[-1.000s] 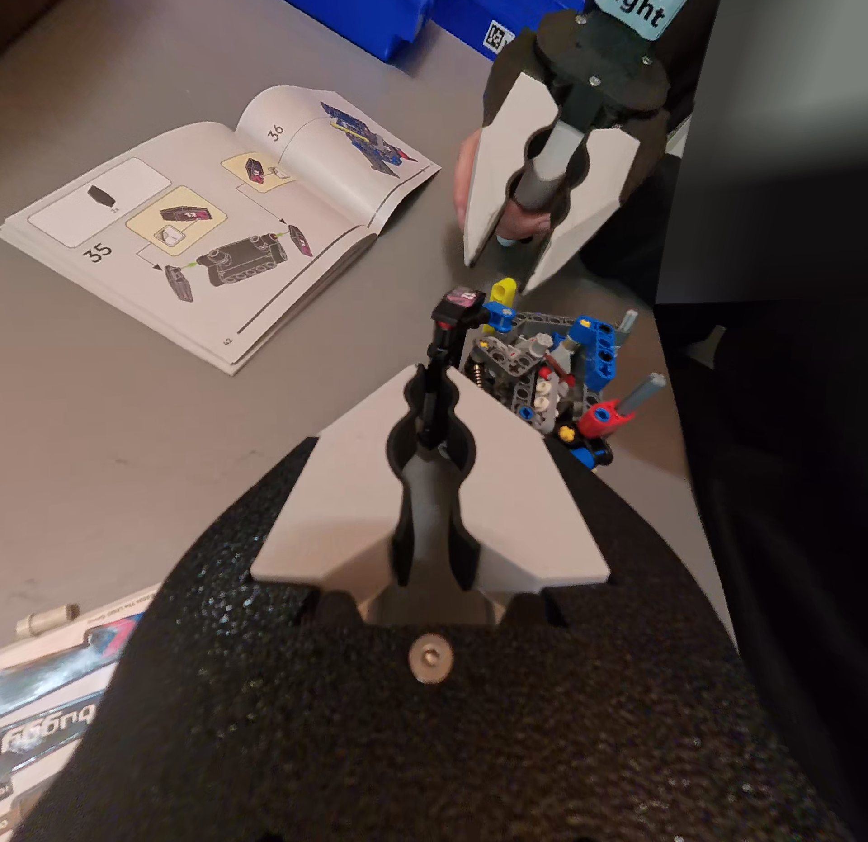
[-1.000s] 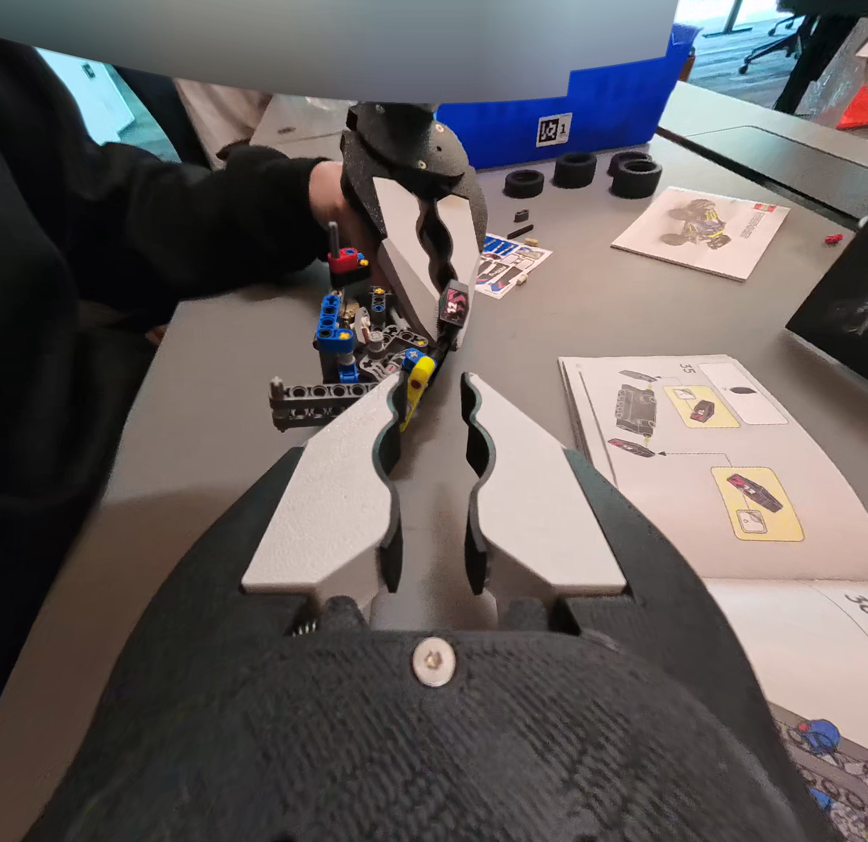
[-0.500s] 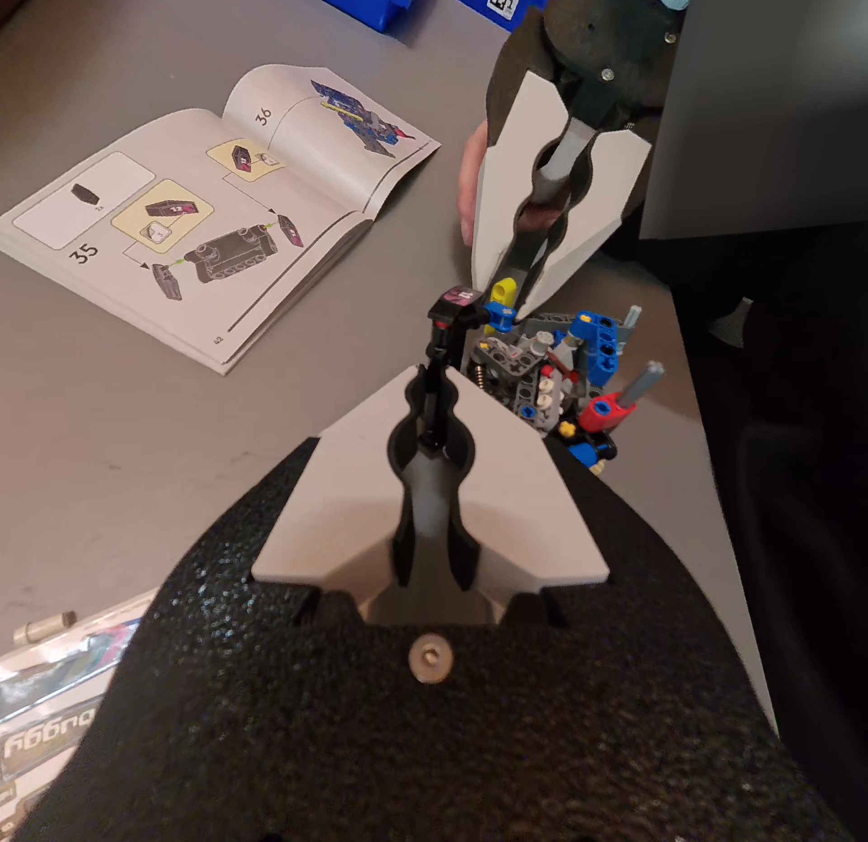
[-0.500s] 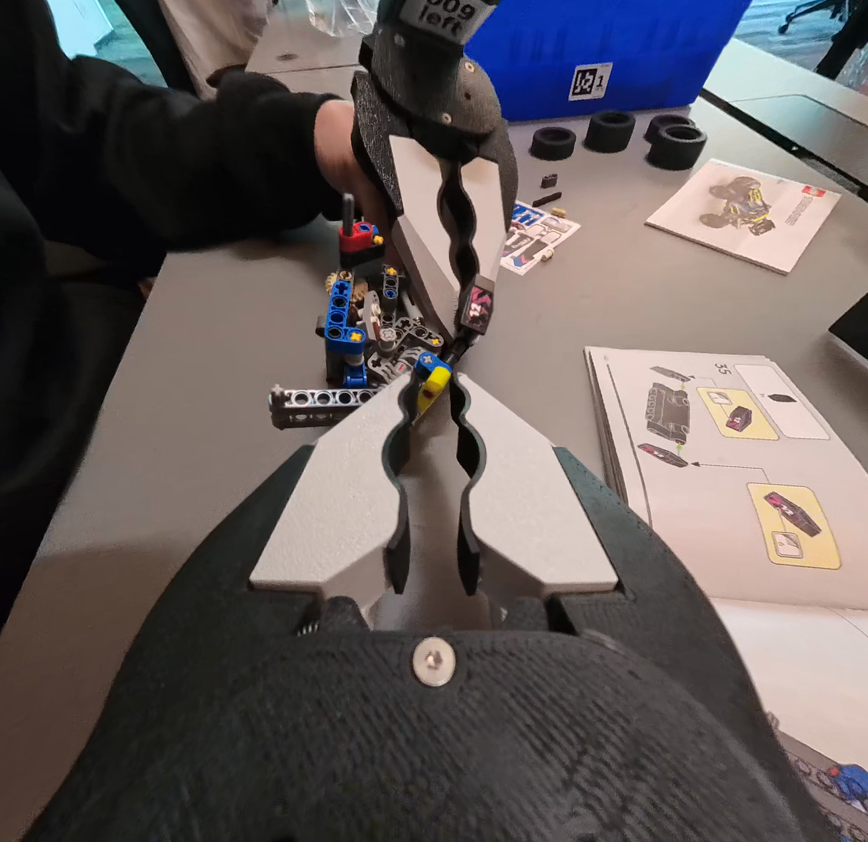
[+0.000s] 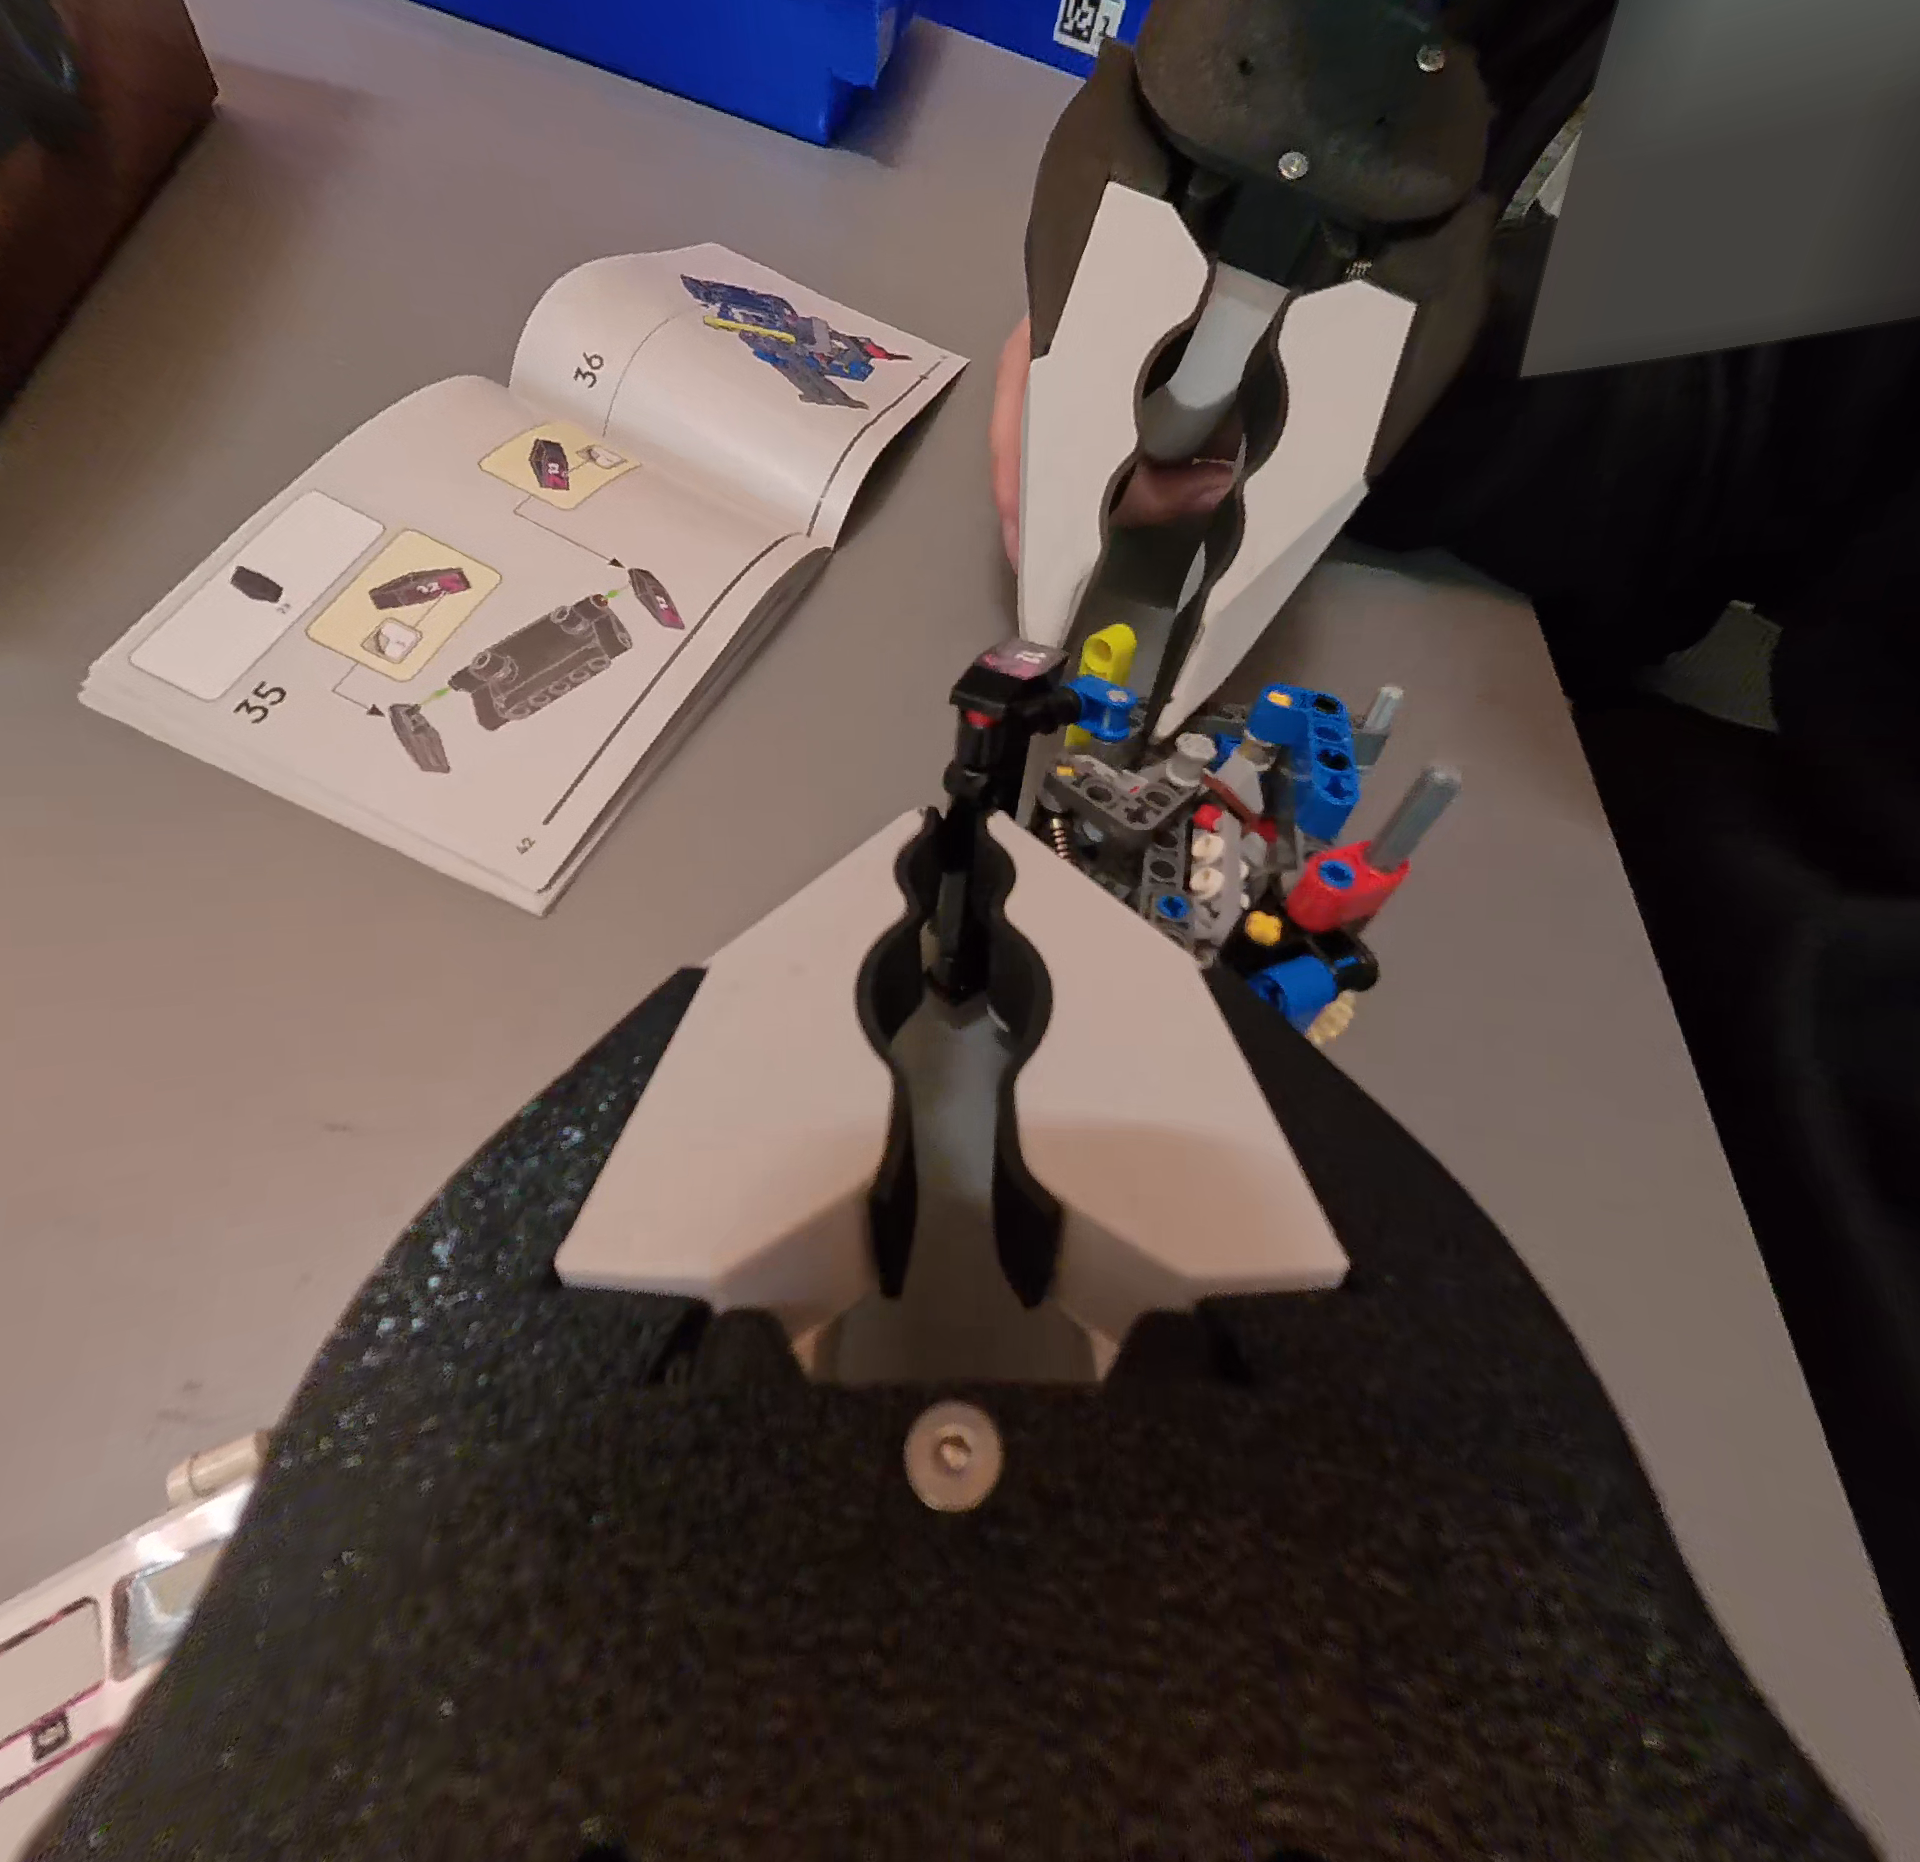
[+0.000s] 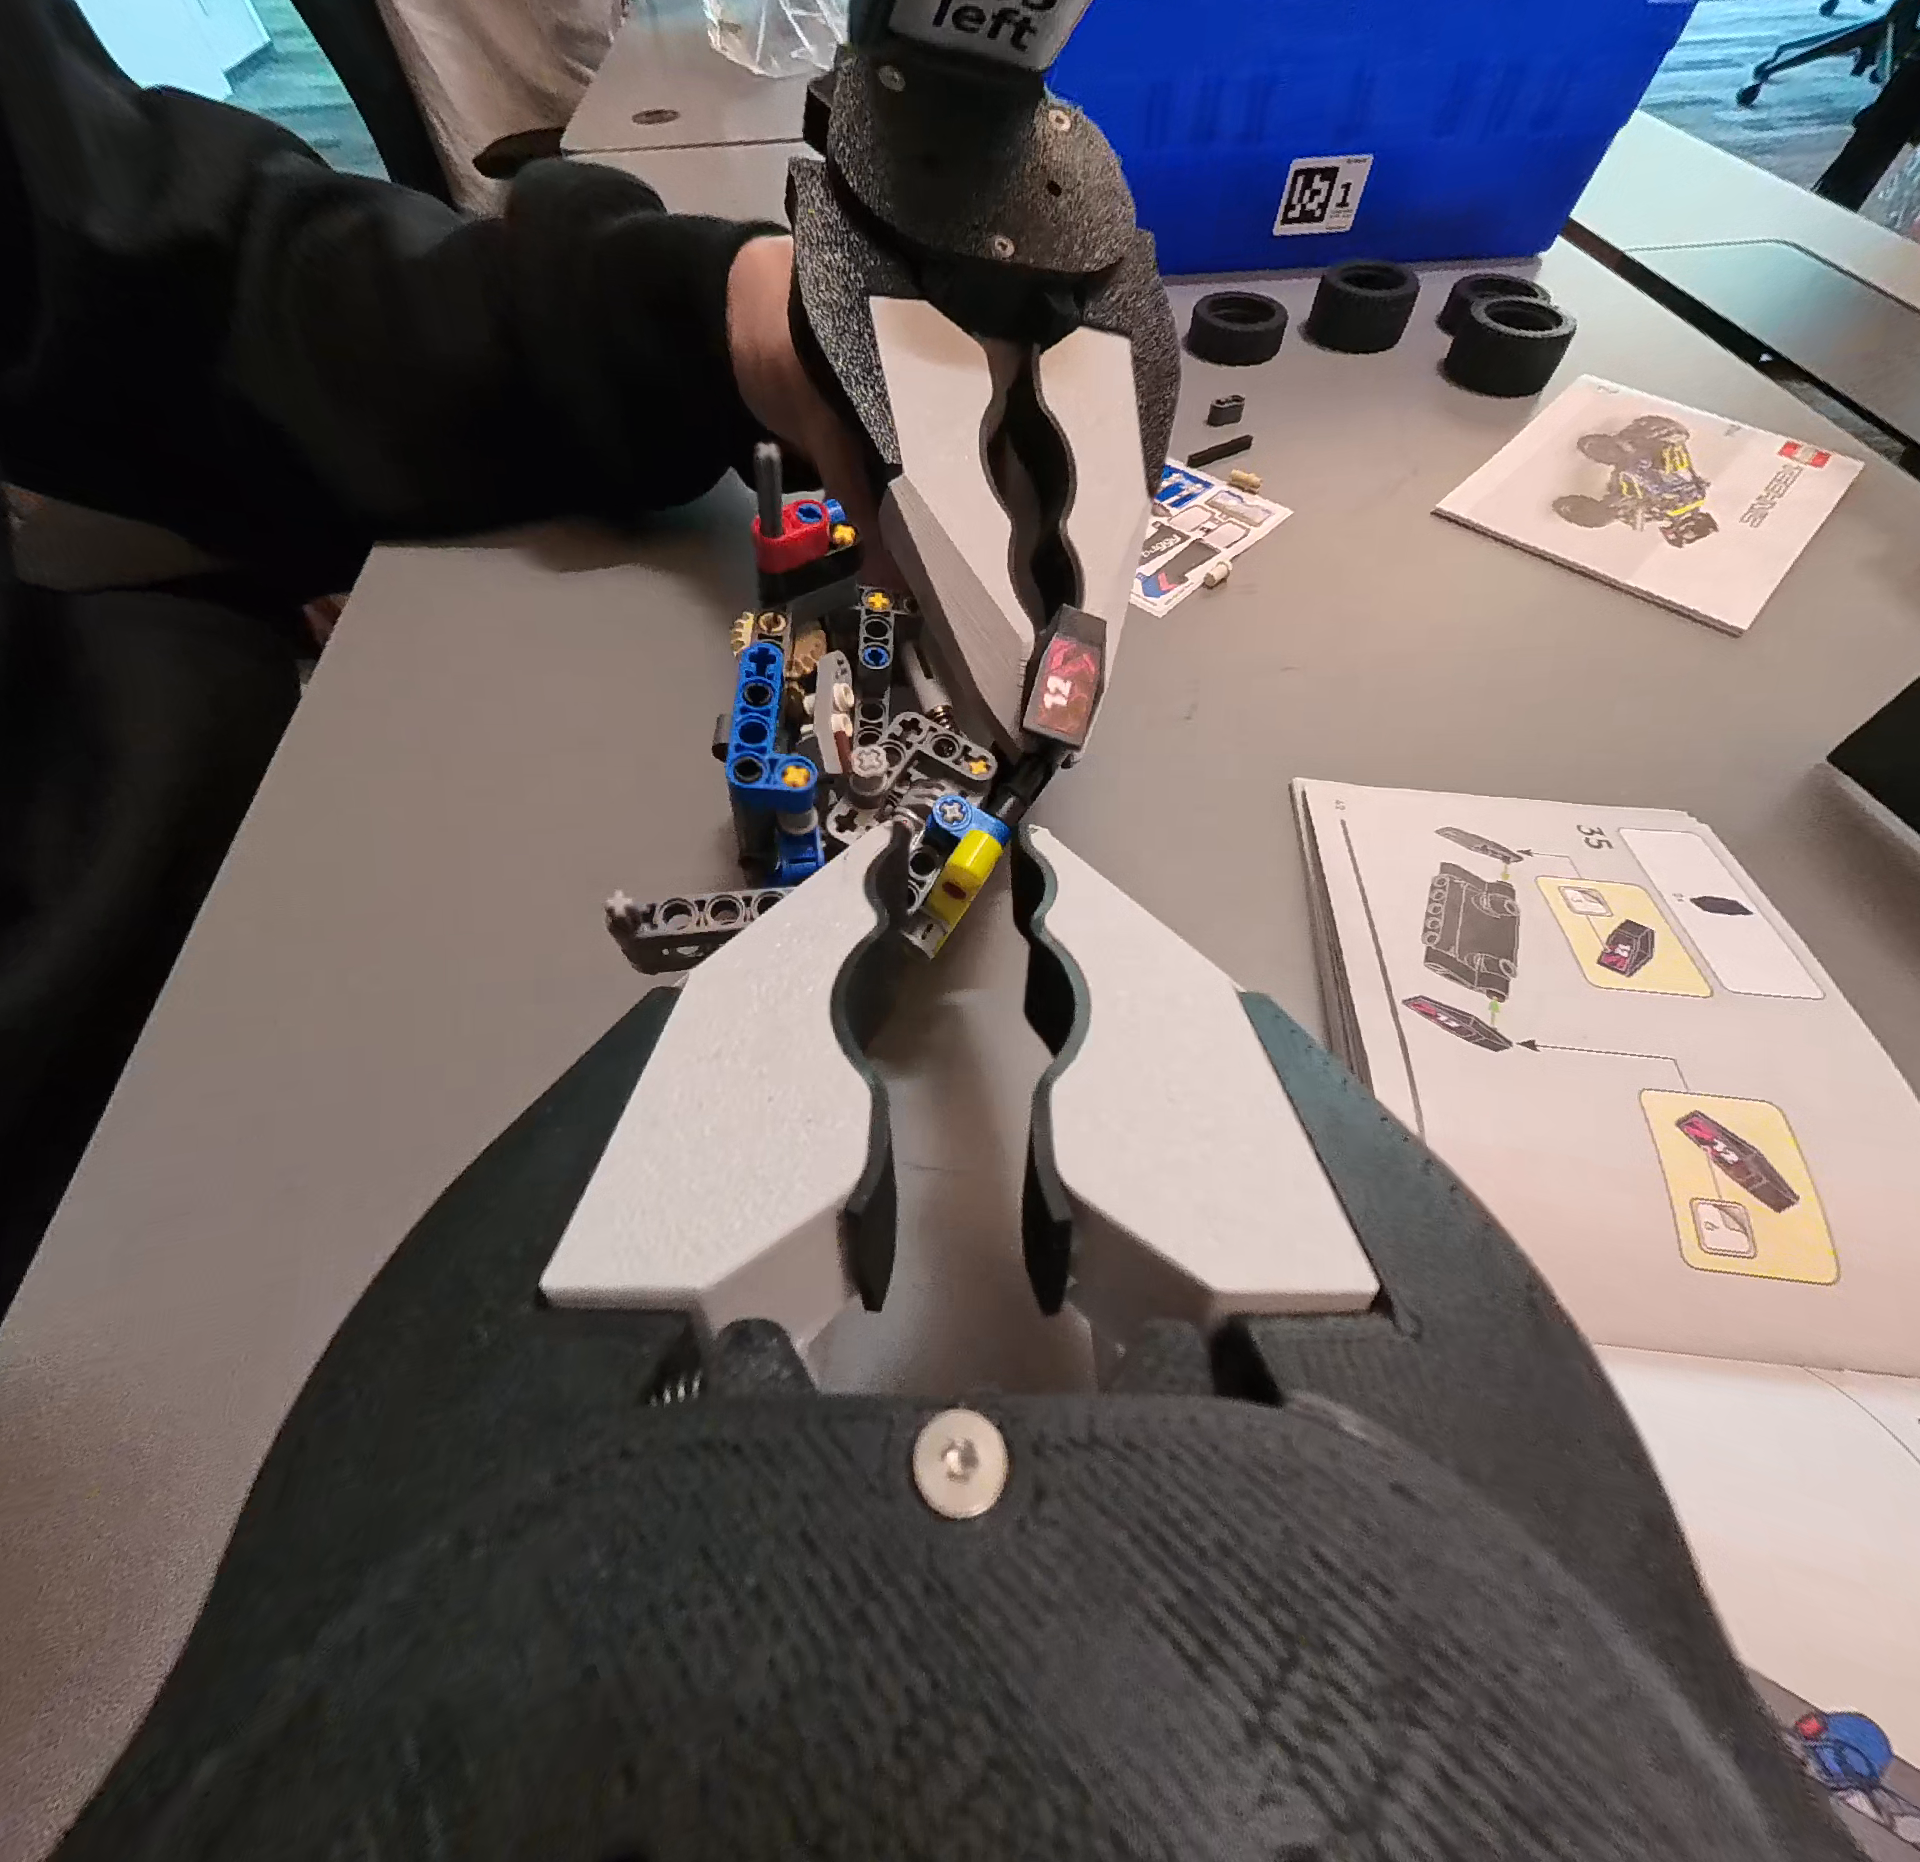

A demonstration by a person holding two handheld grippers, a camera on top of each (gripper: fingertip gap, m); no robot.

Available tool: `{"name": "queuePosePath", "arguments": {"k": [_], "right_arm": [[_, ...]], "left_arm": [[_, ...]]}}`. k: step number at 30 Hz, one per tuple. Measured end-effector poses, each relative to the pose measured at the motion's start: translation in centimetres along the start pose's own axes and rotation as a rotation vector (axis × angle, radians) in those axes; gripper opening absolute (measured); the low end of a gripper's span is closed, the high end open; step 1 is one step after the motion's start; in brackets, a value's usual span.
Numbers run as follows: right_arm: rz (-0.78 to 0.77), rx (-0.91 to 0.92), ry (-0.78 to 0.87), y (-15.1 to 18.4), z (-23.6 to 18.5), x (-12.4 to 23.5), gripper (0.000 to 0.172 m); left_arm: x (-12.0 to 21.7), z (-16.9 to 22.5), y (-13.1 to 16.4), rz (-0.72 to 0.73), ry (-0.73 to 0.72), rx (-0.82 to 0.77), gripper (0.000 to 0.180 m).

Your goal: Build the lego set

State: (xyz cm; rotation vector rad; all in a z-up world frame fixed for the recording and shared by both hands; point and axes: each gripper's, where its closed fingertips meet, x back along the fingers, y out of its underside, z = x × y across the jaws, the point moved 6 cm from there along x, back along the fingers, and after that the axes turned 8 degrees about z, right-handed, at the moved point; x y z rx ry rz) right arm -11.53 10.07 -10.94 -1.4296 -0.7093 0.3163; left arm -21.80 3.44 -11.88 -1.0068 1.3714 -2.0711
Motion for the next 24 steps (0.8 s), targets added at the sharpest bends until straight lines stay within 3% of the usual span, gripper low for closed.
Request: {"name": "queuePosePath", "arguments": {"k": [11, 17, 24], "right_arm": [[-0.048, -0.004, 0.016, 0.5, 0.5, -0.1, 0.014], [-0.035, 0.054, -0.016, 0.5, 0.6, 0.6, 0.016], [-0.017, 0.118, -0.009, 0.4, 0.7, 0.7, 0.015]], "left_arm": [[-0.6, -0.1, -0.5, -0.029, -0.103, -0.118, 0.000], [-1.0, -0.3, -0.2, -0.011, -0.069, -0.016, 0.001], [-0.8, -0.4, 0.0, -0.023, -0.057, -0.009, 0.001]]}}
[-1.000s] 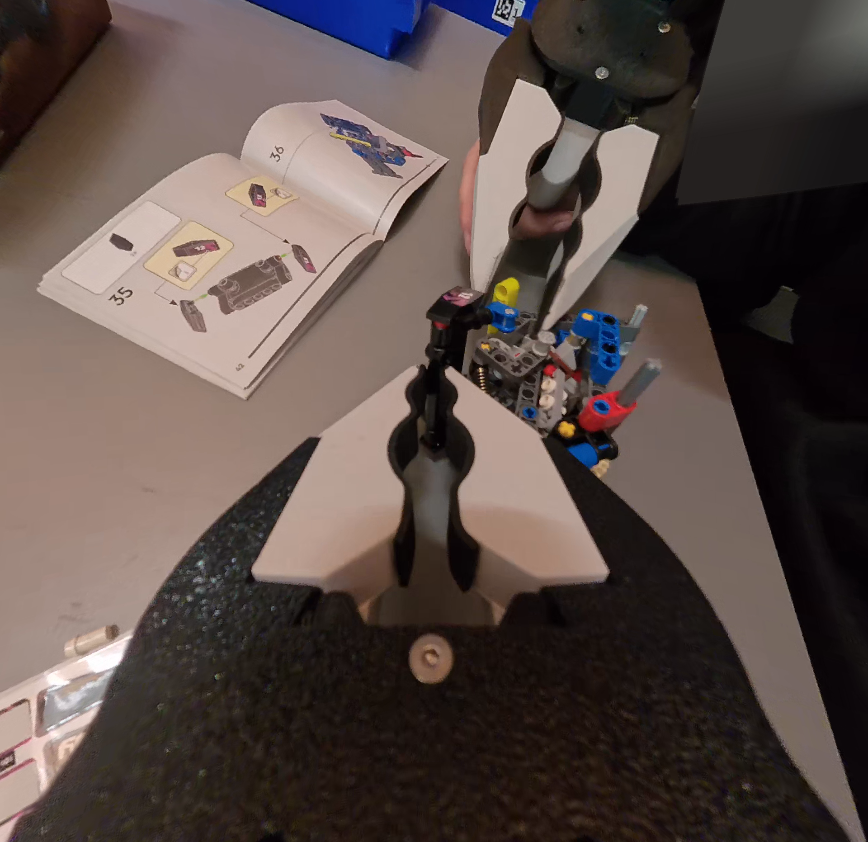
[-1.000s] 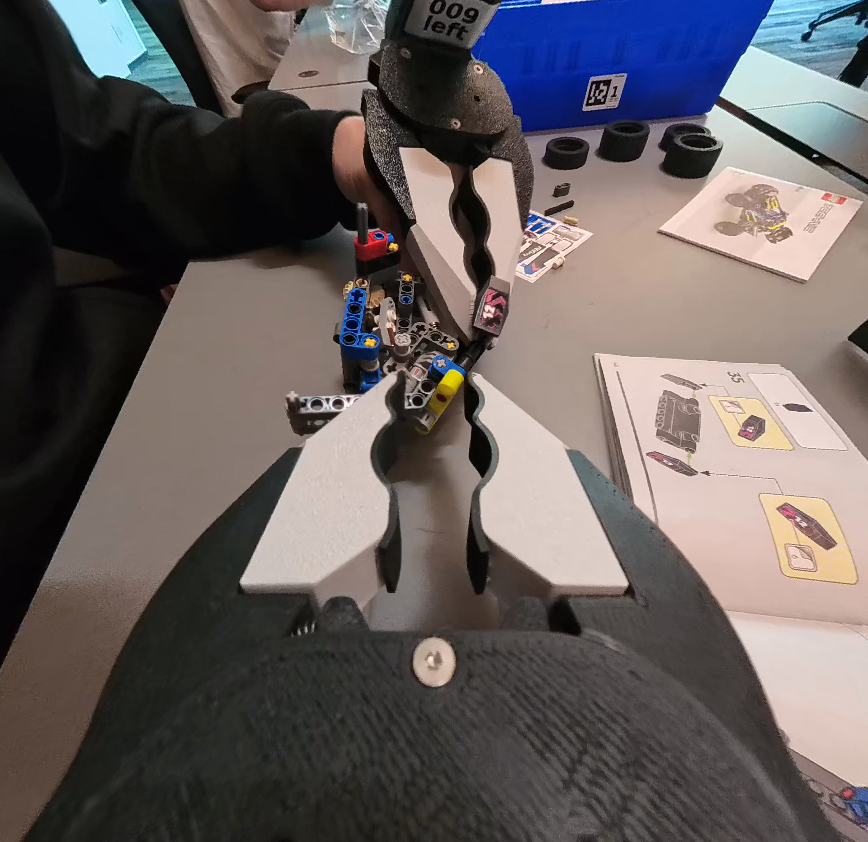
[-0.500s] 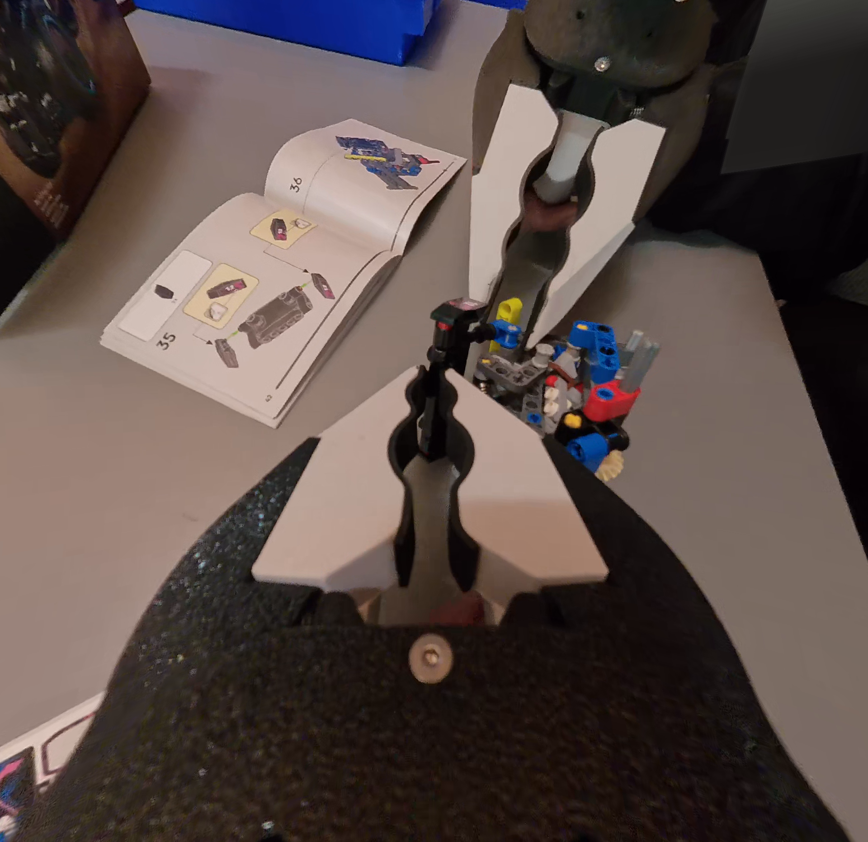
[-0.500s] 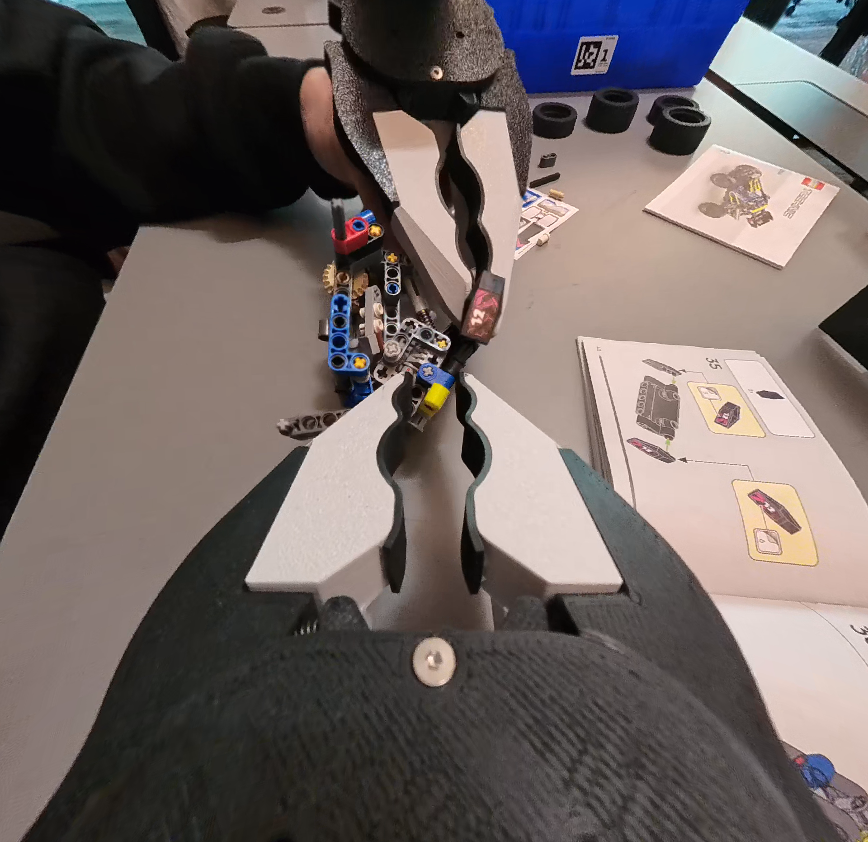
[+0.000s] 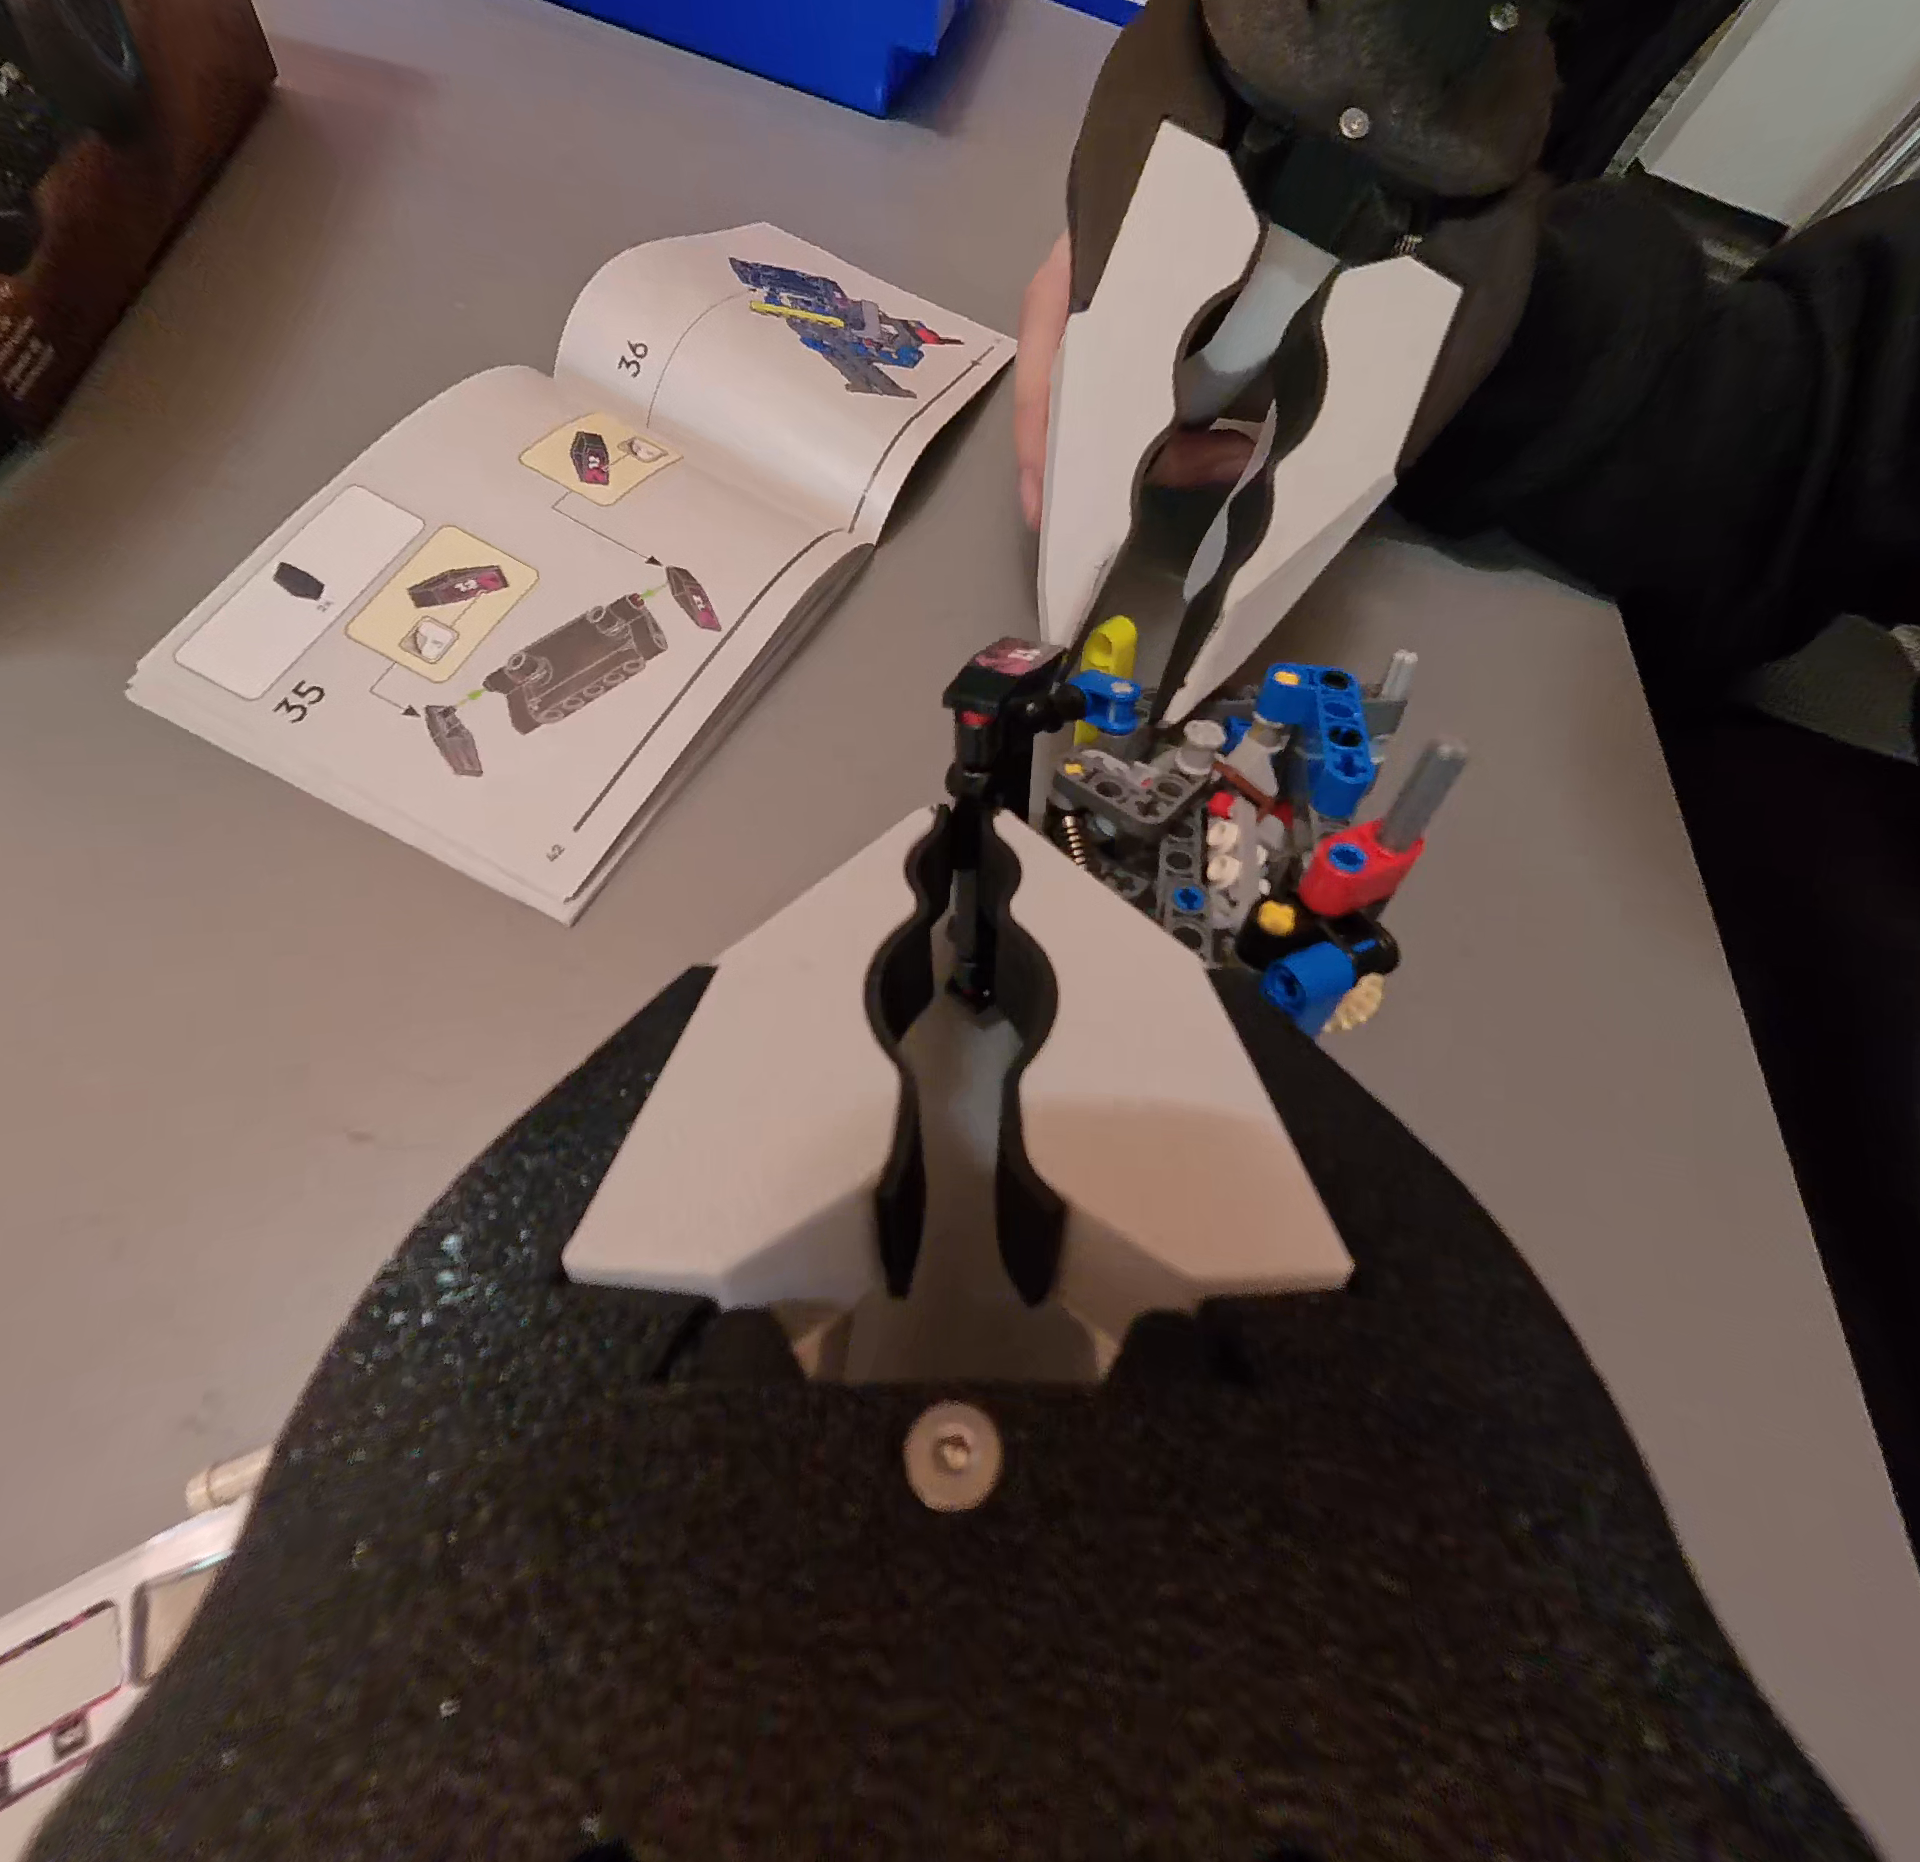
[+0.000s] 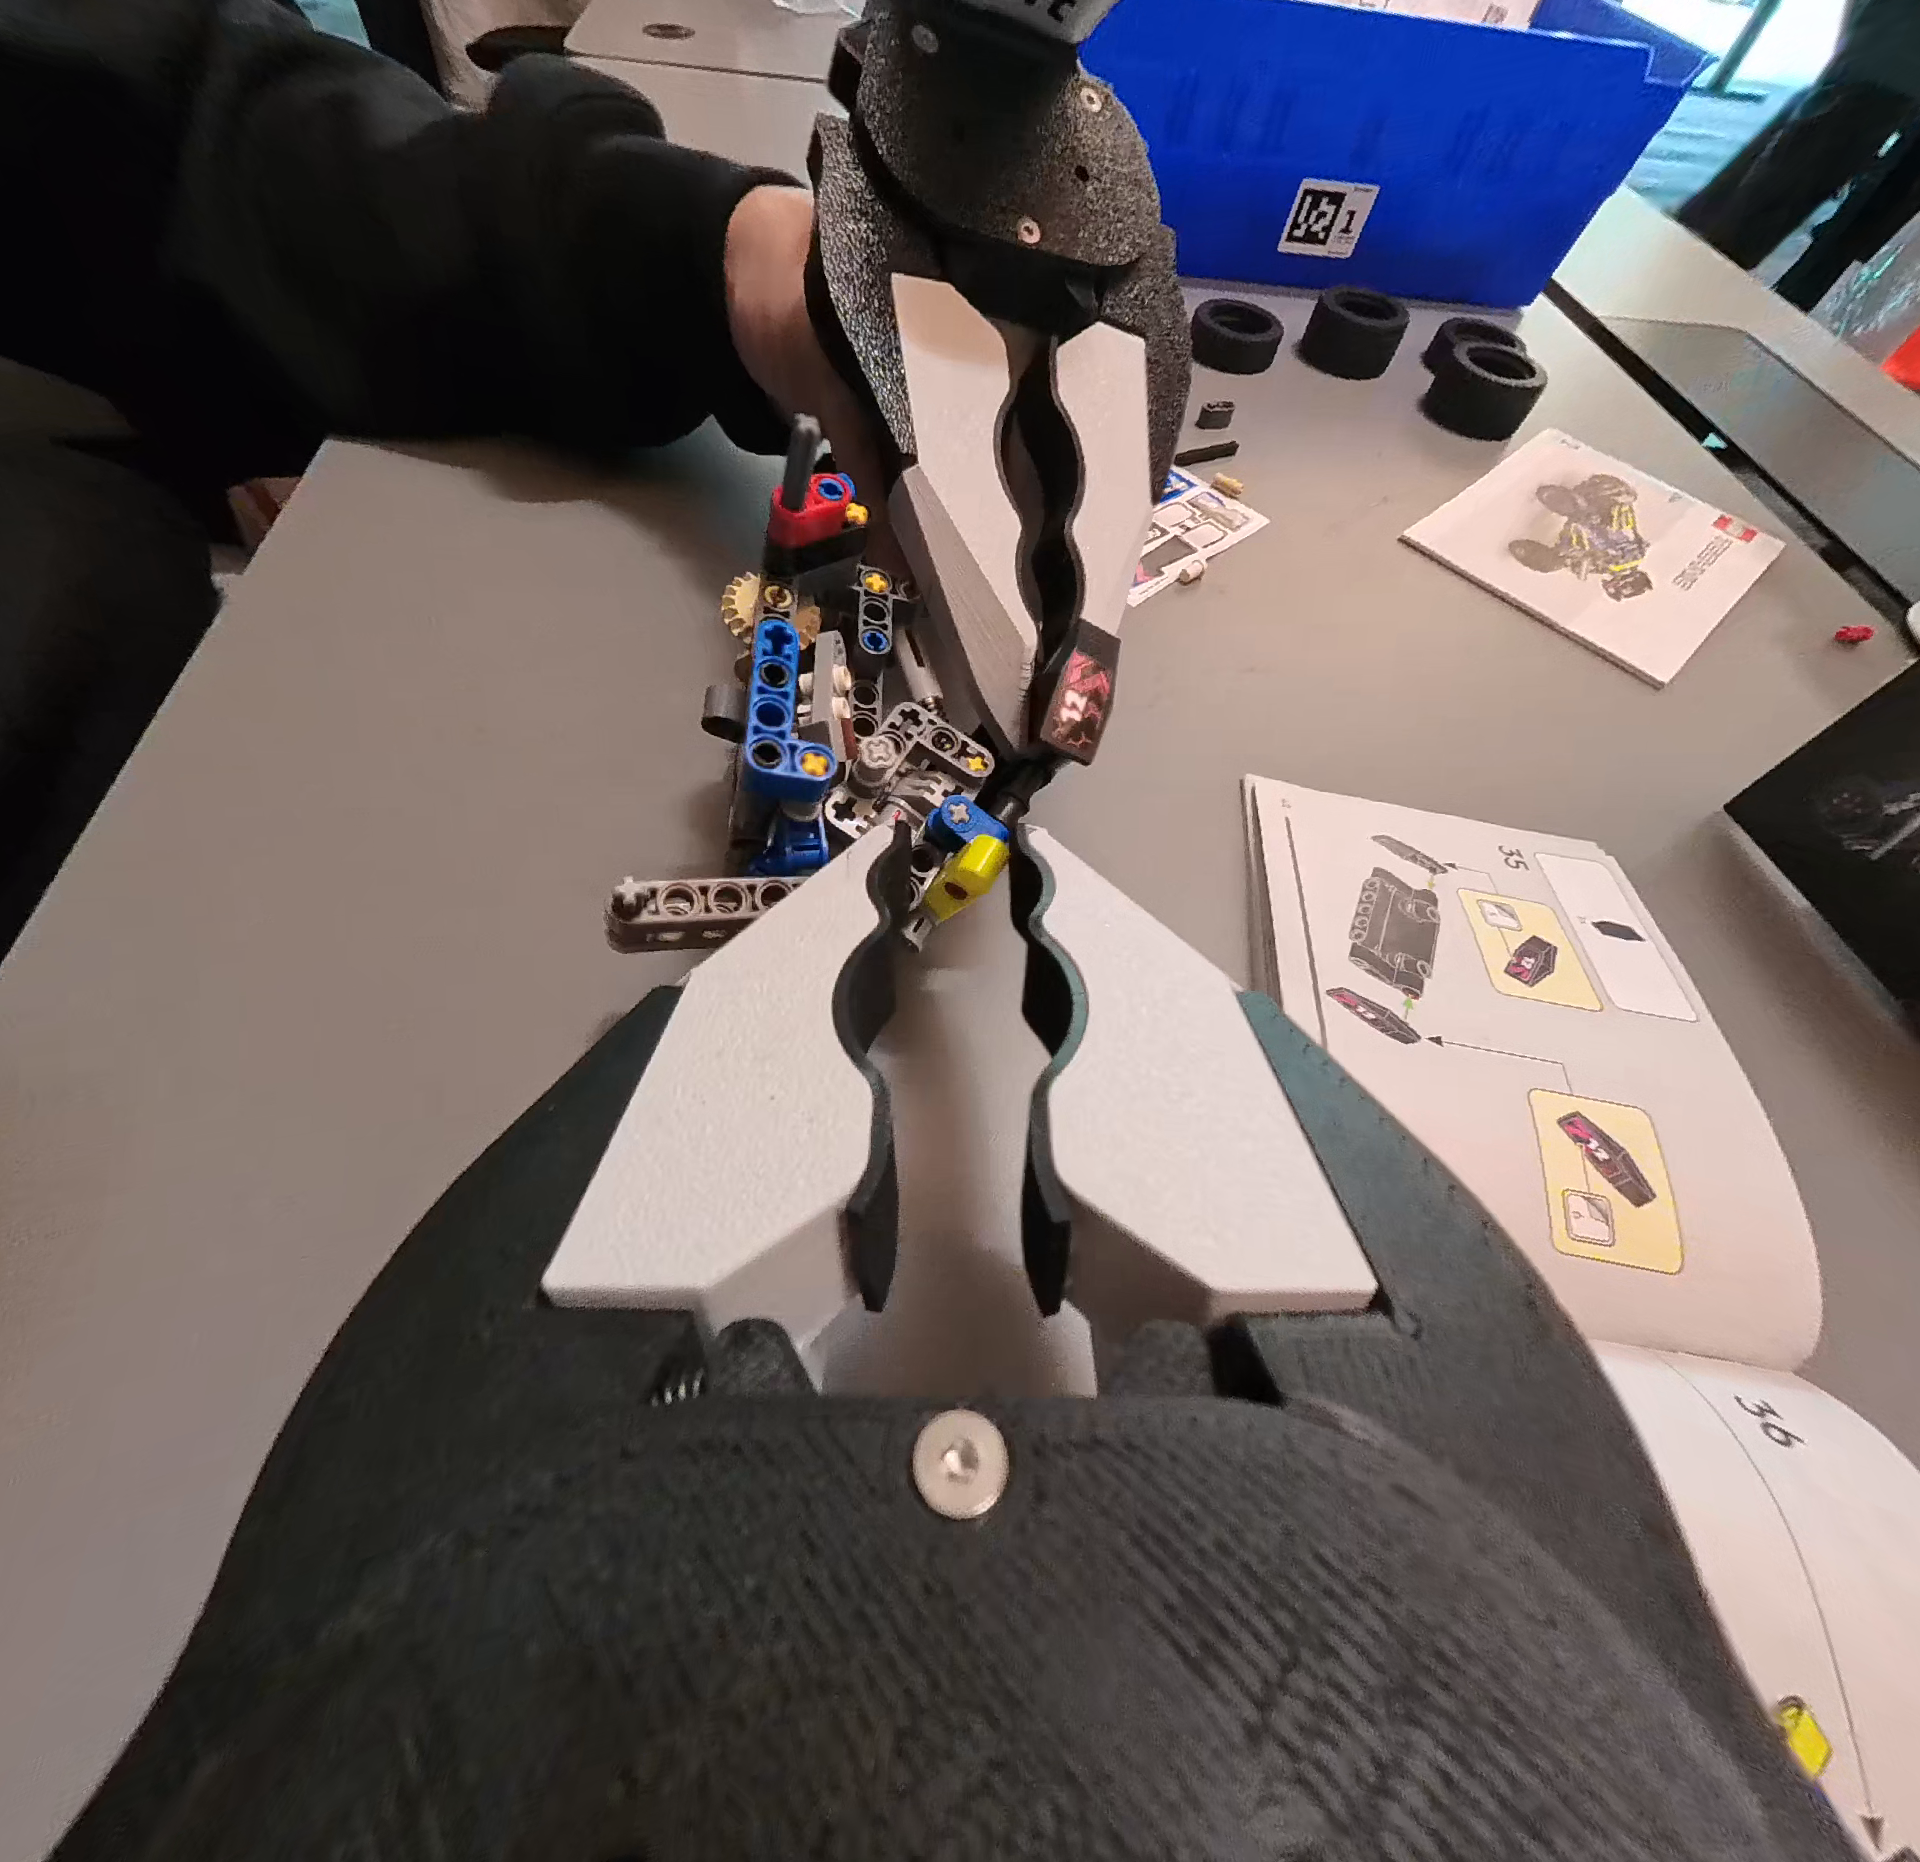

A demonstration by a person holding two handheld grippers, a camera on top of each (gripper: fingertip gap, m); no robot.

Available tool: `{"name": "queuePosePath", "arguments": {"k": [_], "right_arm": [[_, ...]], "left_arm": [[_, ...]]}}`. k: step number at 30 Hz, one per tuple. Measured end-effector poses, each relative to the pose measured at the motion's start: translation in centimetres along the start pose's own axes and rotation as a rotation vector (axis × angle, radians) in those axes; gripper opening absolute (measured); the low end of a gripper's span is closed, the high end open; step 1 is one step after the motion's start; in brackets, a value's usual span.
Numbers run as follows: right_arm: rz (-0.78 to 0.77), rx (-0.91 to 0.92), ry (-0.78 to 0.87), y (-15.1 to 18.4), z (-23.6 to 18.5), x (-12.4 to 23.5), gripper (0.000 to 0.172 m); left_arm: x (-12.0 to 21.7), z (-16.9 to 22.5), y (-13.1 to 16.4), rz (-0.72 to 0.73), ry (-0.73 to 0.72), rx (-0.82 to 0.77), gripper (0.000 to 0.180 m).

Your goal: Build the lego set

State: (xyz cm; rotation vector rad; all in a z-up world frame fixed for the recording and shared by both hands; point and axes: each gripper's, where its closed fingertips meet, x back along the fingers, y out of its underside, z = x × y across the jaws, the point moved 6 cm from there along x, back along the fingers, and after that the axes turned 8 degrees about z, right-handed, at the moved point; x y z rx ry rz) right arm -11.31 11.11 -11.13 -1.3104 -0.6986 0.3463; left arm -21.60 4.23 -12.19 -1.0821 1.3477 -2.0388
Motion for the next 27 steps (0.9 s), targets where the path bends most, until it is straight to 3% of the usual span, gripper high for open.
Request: {"name": "queuePosePath", "arguments": {"k": [6, 27], "right_arm": [[0.021, -0.019, 0.004, 0.0, 0.4, 0.5, 0.007], [-0.045, 0.061, -0.053, 0.2, -0.6, -1.1, 0.009]], "left_arm": [[0.5, -0.3, 0.1, 0.000, 0.007, -0.005, 0.000], [0.3, -0.2, 0.6, -0.086, 0.109, -0.056, 0.000]]}}
